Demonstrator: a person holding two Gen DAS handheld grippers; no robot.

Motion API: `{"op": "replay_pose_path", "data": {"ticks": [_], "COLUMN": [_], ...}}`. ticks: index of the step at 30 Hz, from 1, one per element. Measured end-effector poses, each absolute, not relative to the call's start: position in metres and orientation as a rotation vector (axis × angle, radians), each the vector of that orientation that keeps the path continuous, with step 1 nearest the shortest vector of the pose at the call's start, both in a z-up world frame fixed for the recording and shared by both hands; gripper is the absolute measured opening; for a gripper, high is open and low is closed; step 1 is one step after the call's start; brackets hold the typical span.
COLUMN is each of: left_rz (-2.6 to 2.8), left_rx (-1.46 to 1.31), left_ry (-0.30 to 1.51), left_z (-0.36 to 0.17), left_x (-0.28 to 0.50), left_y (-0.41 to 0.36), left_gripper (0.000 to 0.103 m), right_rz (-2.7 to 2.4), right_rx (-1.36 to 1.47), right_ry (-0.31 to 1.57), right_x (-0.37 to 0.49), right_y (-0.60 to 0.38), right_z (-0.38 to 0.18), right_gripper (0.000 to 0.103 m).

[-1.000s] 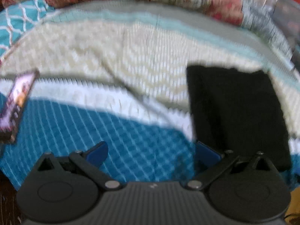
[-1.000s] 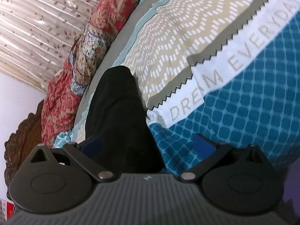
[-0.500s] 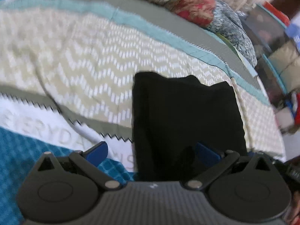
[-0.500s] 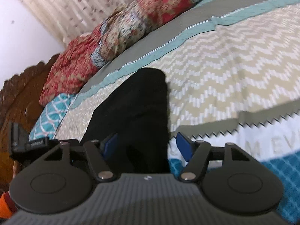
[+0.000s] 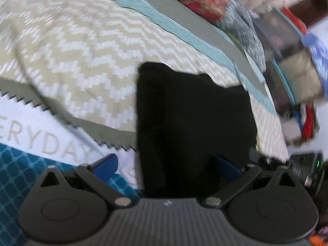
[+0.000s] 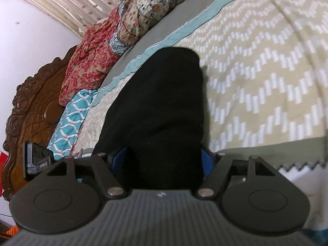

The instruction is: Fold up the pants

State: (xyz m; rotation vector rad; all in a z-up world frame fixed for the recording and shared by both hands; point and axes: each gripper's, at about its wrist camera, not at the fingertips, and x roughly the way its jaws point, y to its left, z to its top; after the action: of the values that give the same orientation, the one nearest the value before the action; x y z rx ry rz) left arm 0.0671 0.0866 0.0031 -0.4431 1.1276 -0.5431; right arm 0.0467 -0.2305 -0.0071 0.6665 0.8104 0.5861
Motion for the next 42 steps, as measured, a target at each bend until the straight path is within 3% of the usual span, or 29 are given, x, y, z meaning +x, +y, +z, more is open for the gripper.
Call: {"op": "replay_pose_path", "data": {"ticks": [1, 4, 6, 8, 15, 22, 28, 32, 34, 39, 40, 41, 42], "left_rz": [-0.586, -0.543, -0.523, -0.553, -0.574, -0.531, -0.457, -0.327, -0.273, -0.214, -0.197, -0.182, -0.163], "left_rx": [-0.456, -0.364, -0.364, -0.419, -0.409, -0.325, -0.268, -0.188, -0.156, -0.073, -0.064, -0.056, -0.047], "left_ry": [1.143, 1.104, 1.086, 1.056, 0.842, 0.667, 0.702, 0.888, 0.894, 0.862, 0.868, 0.875, 0.879], "left_z": [0.004, 0.019, 0.03, 0.047, 0.121, 0.164, 0.109, 0.038, 0.019, 0.043, 0.049, 0.055, 0.061], "left_x": [0.066, 0.056, 0.055, 0.059, 0.099, 0.194, 0.281, 0.322, 0.322, 0.294, 0.289, 0.281, 0.271], "left_y": [0.08, 0.064, 0.066, 0.073, 0.074, 0.048, 0.003, -0.02, -0.025, -0.034, -0.033, -0.032, -0.031], "left_gripper": [0.079, 0.059, 0.051, 0.034, 0.034, 0.035, 0.036, 0.039, 0.05, 0.051, 0.053, 0.061, 0.068], "right_rz": [0.594, 0.581, 0.599, 0.612, 0.655, 0.614, 0.468, 0.355, 0.252, 0.189, 0.16, 0.137, 0.124], "right_rx": [0.666, 0.668, 0.667, 0.616, 0.555, 0.43, 0.374, 0.394, 0.341, 0.373, 0.345, 0.322, 0.312], "right_ry": [0.815, 0.81, 0.765, 0.71, 0.483, 0.273, 0.271, 0.477, 0.595, 0.585, 0.572, 0.55, 0.525], "right_x": [0.047, 0.041, 0.034, 0.03, 0.058, 0.138, 0.224, 0.278, 0.291, 0.272, 0.262, 0.252, 0.241], "right_y": [-0.228, -0.225, -0.225, -0.219, -0.211, -0.217, -0.225, -0.224, -0.218, -0.226, -0.223, -0.22, -0.22], "right_z": [-0.006, 0.002, 0.018, 0.04, 0.109, 0.147, 0.115, 0.056, 0.028, 0.037, 0.043, 0.05, 0.054], "right_gripper": [0.059, 0.044, 0.039, 0.036, 0.032, 0.031, 0.032, 0.032, 0.044, 0.051, 0.056, 0.061, 0.075]}}
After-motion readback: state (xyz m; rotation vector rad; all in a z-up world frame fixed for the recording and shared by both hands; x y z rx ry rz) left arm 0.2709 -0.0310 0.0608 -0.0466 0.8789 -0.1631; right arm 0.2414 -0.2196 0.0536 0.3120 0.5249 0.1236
